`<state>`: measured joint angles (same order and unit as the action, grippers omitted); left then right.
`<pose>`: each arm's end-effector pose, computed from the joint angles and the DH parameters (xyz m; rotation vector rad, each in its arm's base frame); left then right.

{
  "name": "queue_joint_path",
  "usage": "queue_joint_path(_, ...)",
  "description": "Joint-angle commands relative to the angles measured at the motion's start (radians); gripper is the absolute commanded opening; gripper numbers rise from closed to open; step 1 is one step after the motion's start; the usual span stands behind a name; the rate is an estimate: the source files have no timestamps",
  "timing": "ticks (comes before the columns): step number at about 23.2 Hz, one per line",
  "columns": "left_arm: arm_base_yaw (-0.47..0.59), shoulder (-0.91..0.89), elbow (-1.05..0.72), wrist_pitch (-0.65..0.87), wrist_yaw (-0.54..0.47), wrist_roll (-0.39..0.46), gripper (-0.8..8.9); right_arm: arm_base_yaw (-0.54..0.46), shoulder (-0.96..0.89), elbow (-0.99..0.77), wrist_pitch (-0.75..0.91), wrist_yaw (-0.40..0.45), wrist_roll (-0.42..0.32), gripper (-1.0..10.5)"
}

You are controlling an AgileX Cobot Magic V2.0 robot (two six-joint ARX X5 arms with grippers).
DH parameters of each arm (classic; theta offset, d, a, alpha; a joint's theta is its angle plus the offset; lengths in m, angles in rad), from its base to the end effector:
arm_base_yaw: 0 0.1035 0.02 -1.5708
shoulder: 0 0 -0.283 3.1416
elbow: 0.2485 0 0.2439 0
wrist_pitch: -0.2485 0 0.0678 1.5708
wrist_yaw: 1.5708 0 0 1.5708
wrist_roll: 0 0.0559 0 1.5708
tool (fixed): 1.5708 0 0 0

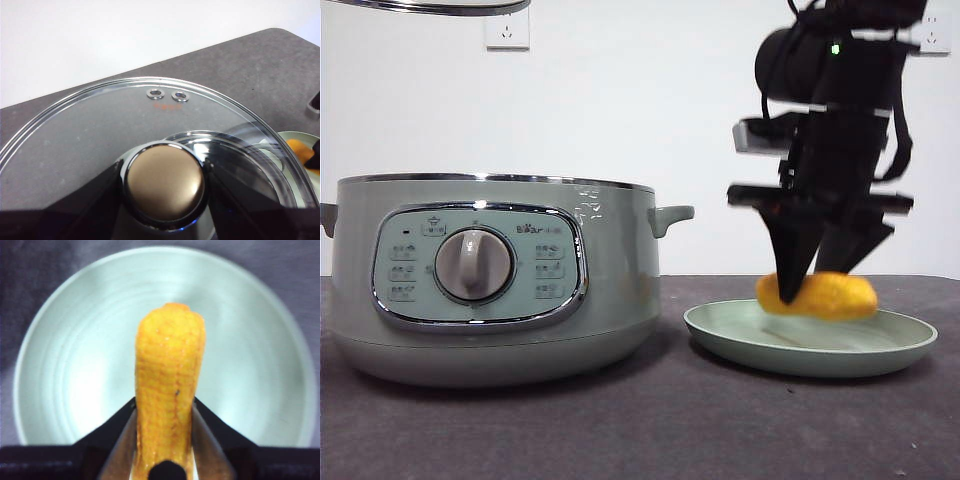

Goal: Take the corn out from the steamer,put the corn on the plate,close the lid

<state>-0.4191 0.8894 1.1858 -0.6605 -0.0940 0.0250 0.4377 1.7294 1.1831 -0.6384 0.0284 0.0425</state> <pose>0.1535 -0.0626 0.4058 0.1173 0.3497 -0.3260 0.3126 0.1446 0.1968 -0.2382 1.1662 0.3350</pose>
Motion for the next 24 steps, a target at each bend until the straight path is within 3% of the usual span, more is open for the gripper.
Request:
queue_joint_path(1, -0.001, -0.009, 0.013, 0.051, -0.002, -0.007, -0.13, 0.002, 0.011, -0.048, 0.074, 0.000, 0.013, -0.1)
queue_joint_path(8, -0.001, -0.008, 0.013, 0.052, -0.002, -0.007, -0.12, 0.002, 0.012, -0.068, 0.077, -0.003, 0.012, 0.1)
queue_joint_path(13, -0.001, -0.008, 0.013, 0.054, -0.002, -0.007, -0.13, 0.001, 0.019, -0.068, 0.054, -0.002, 0.012, 2.4)
queue_joint_path(19, -0.001, -0.008, 0.013, 0.052, -0.001, -0.007, -0.13, 0.001, 0.031, -0.068, 0.055, -0.003, 0.022, 2.7)
queue_joint_path(24, -0.001, -0.008, 0.013, 0.051, 0.030, -0.008, -0.13, 0.001, 0.030, -0.068, 0.054, -0.001, 0.043, 4.5)
